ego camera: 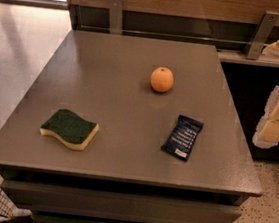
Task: Pick sponge
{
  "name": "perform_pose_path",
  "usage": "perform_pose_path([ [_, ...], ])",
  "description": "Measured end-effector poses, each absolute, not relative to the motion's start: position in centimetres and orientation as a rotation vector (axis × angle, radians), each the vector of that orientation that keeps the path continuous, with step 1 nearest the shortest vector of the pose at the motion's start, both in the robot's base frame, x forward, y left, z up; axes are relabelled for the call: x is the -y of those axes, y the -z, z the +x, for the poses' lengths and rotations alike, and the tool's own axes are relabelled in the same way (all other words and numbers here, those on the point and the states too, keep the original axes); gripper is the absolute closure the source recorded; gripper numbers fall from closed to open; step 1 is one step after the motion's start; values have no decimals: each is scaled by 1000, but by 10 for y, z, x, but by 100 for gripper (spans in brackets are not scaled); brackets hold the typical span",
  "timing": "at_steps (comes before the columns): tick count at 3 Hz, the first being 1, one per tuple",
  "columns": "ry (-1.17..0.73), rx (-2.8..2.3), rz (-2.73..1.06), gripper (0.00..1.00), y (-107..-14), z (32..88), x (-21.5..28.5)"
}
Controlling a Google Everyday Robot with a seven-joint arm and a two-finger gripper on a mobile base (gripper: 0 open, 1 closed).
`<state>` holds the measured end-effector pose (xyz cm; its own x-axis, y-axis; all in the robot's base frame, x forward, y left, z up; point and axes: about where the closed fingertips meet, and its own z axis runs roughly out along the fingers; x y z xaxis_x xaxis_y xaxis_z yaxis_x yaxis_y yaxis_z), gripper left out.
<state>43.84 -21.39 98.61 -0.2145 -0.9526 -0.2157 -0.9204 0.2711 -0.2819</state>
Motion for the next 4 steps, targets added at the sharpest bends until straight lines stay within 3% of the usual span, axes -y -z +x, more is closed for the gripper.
perform_pose_path([
  [2, 76, -2160, -1698, 0, -986, 421, 179],
  [4, -227, -2038, -1551, 0, -950, 404, 85],
])
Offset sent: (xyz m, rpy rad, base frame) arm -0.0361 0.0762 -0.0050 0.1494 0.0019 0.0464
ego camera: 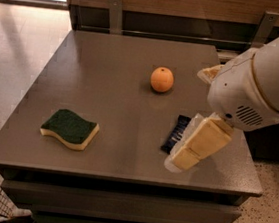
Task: Pick sponge
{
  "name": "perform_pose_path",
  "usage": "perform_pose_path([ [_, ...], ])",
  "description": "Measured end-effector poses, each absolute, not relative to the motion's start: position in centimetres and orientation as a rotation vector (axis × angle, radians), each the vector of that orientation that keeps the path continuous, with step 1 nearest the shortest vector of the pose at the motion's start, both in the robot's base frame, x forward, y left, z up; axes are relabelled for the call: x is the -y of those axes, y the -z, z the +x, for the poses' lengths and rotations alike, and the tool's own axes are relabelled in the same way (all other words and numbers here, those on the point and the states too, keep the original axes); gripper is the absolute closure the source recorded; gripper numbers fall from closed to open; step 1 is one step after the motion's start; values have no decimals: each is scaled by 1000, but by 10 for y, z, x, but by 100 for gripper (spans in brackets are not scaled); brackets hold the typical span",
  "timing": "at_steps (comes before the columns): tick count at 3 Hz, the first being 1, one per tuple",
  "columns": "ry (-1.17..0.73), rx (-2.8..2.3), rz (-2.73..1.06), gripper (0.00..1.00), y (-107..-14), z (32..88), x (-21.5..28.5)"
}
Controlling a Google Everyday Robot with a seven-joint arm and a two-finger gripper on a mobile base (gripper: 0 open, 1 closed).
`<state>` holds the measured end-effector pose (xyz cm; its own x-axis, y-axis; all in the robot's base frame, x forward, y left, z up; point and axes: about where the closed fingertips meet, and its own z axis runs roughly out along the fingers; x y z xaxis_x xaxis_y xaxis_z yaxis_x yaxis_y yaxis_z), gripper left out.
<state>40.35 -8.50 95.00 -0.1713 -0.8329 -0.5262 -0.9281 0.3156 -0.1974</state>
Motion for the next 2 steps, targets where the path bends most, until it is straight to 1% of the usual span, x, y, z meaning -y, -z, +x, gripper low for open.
perform_pose_path([
  [1, -457, -1942, -1427, 0, -898, 410, 32],
  [2, -559, -1862, -1319, 0, -883, 418, 4],
])
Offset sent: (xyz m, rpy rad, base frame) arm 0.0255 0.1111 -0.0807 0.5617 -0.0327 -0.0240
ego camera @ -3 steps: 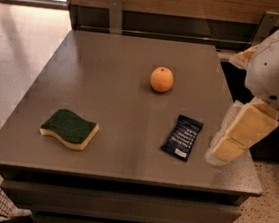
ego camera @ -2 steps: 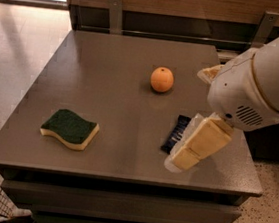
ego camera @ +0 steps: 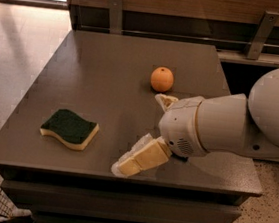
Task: Pick sponge
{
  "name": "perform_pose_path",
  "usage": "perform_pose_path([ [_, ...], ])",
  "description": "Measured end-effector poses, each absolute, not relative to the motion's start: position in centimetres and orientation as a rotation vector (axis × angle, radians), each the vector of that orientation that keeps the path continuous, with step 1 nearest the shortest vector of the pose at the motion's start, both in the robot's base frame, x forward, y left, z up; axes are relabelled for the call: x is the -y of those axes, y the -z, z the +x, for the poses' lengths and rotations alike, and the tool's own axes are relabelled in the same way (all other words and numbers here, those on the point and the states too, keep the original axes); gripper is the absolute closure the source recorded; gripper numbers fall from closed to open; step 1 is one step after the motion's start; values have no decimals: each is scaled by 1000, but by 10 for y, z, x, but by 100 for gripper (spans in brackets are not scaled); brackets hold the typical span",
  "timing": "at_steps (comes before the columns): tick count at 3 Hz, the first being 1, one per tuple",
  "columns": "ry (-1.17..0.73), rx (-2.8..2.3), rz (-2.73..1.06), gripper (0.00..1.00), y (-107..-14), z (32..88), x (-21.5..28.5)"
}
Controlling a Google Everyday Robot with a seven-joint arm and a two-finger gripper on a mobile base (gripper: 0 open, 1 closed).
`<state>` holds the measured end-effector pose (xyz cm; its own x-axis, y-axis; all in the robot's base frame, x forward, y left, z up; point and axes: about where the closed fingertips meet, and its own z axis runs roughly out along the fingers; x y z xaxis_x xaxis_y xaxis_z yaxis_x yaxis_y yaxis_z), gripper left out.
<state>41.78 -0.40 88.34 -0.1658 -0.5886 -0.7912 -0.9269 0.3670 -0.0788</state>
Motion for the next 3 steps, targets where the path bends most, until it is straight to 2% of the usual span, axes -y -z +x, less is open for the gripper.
perform_pose_path([
  [3, -591, -1840, -1304, 0, -880, 420, -16],
])
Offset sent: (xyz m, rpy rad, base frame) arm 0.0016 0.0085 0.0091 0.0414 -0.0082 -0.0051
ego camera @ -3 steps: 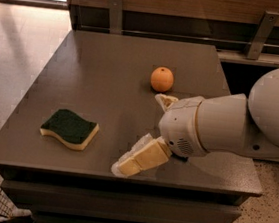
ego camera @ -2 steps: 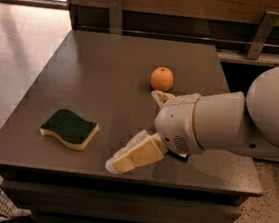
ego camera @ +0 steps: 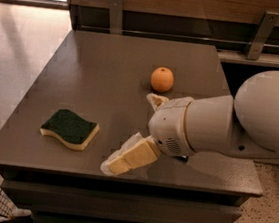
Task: Pick sponge
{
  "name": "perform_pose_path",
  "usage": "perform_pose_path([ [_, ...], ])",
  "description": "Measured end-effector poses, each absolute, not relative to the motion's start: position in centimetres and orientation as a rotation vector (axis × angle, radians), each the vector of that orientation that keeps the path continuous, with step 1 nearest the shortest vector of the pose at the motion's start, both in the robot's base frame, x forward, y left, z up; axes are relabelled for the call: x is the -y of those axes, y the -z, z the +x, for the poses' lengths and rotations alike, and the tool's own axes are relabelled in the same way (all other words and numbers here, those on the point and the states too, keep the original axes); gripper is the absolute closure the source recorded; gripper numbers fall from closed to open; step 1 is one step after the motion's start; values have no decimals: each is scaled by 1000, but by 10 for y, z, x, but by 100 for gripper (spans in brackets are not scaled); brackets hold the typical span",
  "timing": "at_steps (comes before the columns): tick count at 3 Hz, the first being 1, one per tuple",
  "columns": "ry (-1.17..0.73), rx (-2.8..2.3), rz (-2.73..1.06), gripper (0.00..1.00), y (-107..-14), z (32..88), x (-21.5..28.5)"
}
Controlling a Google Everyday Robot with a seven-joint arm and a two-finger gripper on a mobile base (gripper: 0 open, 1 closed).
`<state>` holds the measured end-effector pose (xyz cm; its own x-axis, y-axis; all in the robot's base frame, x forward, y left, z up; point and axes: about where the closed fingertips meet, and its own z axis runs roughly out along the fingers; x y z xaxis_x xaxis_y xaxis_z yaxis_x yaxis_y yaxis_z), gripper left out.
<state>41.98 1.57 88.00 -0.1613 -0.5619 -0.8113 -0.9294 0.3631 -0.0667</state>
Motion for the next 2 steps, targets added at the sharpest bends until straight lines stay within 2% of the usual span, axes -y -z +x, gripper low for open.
perform_pose_path([
  [2, -642, -1753, -1313, 0, -852, 431, -58],
])
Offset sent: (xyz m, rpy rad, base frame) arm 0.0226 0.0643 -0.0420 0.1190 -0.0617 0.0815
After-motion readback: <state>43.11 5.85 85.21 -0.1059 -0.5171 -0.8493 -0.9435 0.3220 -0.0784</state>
